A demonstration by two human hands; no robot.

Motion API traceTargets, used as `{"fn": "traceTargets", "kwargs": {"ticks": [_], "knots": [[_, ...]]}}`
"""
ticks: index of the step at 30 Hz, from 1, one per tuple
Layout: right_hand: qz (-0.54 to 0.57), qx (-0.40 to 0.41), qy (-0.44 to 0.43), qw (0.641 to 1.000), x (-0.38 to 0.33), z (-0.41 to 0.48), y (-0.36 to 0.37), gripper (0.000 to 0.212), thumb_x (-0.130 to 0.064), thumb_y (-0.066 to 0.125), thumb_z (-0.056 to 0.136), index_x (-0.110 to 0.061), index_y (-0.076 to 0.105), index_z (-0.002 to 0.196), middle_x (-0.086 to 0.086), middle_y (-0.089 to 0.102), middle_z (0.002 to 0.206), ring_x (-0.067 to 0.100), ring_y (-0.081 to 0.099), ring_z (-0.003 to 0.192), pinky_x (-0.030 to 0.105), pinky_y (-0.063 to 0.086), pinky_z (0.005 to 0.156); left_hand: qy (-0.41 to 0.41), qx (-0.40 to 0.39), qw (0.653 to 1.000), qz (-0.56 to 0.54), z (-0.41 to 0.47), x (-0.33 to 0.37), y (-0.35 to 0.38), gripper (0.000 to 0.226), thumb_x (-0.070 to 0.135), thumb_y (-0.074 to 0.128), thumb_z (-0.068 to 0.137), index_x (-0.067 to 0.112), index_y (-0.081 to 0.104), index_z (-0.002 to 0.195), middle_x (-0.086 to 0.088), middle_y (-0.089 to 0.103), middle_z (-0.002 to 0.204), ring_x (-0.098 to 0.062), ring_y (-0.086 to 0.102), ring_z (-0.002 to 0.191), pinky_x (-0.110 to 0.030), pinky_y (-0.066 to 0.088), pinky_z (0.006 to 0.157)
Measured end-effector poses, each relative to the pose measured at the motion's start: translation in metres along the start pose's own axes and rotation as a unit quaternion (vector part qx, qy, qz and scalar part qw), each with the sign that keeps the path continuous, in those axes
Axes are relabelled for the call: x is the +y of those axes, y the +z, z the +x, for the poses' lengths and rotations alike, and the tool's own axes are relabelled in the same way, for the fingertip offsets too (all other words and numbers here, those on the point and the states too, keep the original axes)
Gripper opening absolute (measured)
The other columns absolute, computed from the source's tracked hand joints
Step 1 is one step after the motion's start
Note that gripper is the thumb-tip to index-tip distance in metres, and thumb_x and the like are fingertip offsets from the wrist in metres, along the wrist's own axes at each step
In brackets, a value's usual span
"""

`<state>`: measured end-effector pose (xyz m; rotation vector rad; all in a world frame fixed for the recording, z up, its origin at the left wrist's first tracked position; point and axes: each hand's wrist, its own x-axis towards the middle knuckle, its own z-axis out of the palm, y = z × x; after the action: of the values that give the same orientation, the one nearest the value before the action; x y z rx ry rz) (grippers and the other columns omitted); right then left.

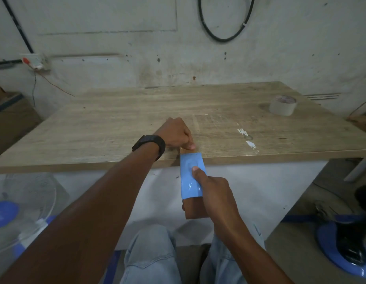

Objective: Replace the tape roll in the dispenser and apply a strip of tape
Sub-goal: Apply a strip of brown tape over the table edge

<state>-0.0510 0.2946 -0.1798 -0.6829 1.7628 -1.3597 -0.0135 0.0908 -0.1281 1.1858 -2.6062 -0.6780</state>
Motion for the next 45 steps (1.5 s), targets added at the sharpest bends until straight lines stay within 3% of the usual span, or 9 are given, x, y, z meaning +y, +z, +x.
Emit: {"fn": "traceTargets", "kwargs": {"ticks": [4, 9, 13, 19, 25, 32, 37, 43, 45], "knots": [[-0.005, 0.010, 0.000, 1.000, 0.004, 0.000, 0.001, 0.076, -0.077, 0.057, 0.061, -0.006, 0.075, 0.082, 0.013, 0.079, 0.079, 0.036, 0.077, 0.078, 0.057, 0.061, 0.085, 0.007, 0.011, 1.000, -0.028, -0.004, -0.001, 0.001, 0.008, 0.017, 0.087, 0.075, 0.017, 0.083, 0.081, 0.009, 0.074, 0.073, 0.002, 0.067, 0.075, -0.009, 0.045, 0.068], [-0.019, 0.004, -0.011, 1.000, 0.000, -0.001, 0.000, 0.065, -0.071, 0.058, 0.077, -0.009, 0.074, 0.084, 0.010, 0.079, 0.083, 0.030, 0.077, 0.080, 0.049, 0.061, 0.085, 0.029, 0.034, 0.999, -0.024, -0.003, 0.001, 0.002, 0.007, 0.015, 0.088, 0.073, 0.018, 0.082, 0.074, 0.003, 0.079, 0.075, -0.004, 0.072, 0.079, -0.018, 0.056, 0.079], [-0.043, -0.004, -0.031, 0.999, -0.003, -0.005, -0.003, 0.048, -0.054, 0.053, 0.099, -0.010, 0.069, 0.086, -0.001, 0.069, 0.079, 0.011, 0.065, 0.072, 0.027, 0.047, 0.059, 0.043, 0.045, 0.998, 0.001, 0.000, 0.003, 0.005, 0.006, 0.013, 0.087, 0.074, 0.015, 0.082, 0.072, 0.005, 0.077, 0.071, -0.006, 0.073, 0.075, -0.025, 0.061, 0.081], [-0.025, -0.007, -0.006, 1.000, -0.002, 0.000, -0.004, 0.055, -0.061, 0.060, 0.089, -0.009, 0.075, 0.087, 0.010, 0.080, 0.085, 0.029, 0.077, 0.081, 0.048, 0.062, 0.086, 0.041, 0.055, 0.997, 0.015, 0.008, 0.003, 0.007, 0.009, 0.015, 0.089, 0.071, 0.012, 0.082, 0.075, 0.000, 0.079, 0.075, -0.009, 0.074, 0.078, -0.028, 0.061, 0.083], [-0.029, -0.017, 0.002, 0.999, 0.000, 0.003, -0.005, 0.052, -0.060, 0.058, 0.092, -0.010, 0.075, 0.091, 0.009, 0.079, 0.088, 0.028, 0.077, 0.083, 0.046, 0.061, 0.087, 0.045, 0.052, 0.997, 0.031, 0.012, 0.003, 0.005, 0.016, 0.020, 0.090, 0.070, 0.009, 0.081, 0.077, -0.003, 0.078, 0.078, -0.014, 0.072, 0.082, -0.028, 0.059, 0.081], [-0.001, -0.007, 0.011, 1.000, 0.004, 0.004, 0.001, 0.069, -0.071, 0.058, 0.067, -0.007, 0.076, 0.085, 0.012, 0.080, 0.081, 0.032, 0.078, 0.076, 0.052, 0.062, 0.084, 0.058, 0.094, 0.994, 0.005, 0.002, -0.012, 0.011, 0.038, 0.023, 0.094, 0.064, 0.015, 0.066, 0.089, -0.002, 0.066, 0.094, -0.017, 0.061, 0.087, -0.031, 0.052, 0.079], [-0.004, -0.005, 0.000, 1.000, 0.005, 0.002, 0.003, 0.063, -0.069, 0.057, 0.071, -0.009, 0.075, 0.084, 0.010, 0.080, 0.083, 0.032, 0.078, 0.079, 0.052, 0.062, 0.085, 0.133, 0.098, 0.983, 0.079, -0.004, -0.003, 0.014, 0.013, -0.002, 0.069, 0.085, 0.010, 0.066, 0.078, 0.006, 0.062, 0.080, -0.010, 0.070, 0.067, -0.030, 0.058, 0.072], [-0.004, -0.007, 0.003, 1.000, 0.004, 0.003, 0.002, 0.065, -0.070, 0.057, 0.068, -0.010, 0.073, 0.085, 0.012, 0.079, 0.085, 0.034, 0.077, 0.081, 0.053, 0.062, 0.086, 0.129, 0.074, 0.974, 0.169, -0.011, 0.004, 0.017, 0.009, 0.012, 0.069, 0.084, 0.013, 0.078, 0.083, -0.011, 0.076, 0.087, -0.030, 0.071, 0.082, -0.043, 0.059, 0.080], [-0.004, -0.006, 0.004, 1.000, 0.004, 0.004, 0.003, 0.070, -0.073, 0.058, 0.065, -0.008, 0.074, 0.085, 0.012, 0.080, 0.083, 0.034, 0.078, 0.080, 0.054, 0.062, 0.085, 0.114, 0.065, 0.975, 0.180, -0.017, 0.005, 0.018, 0.021, 0.016, 0.062, 0.087, 0.015, 0.069, 0.068, -0.011, 0.069, 0.080, -0.036, 0.069, 0.081, -0.042, 0.058, 0.076]]}}
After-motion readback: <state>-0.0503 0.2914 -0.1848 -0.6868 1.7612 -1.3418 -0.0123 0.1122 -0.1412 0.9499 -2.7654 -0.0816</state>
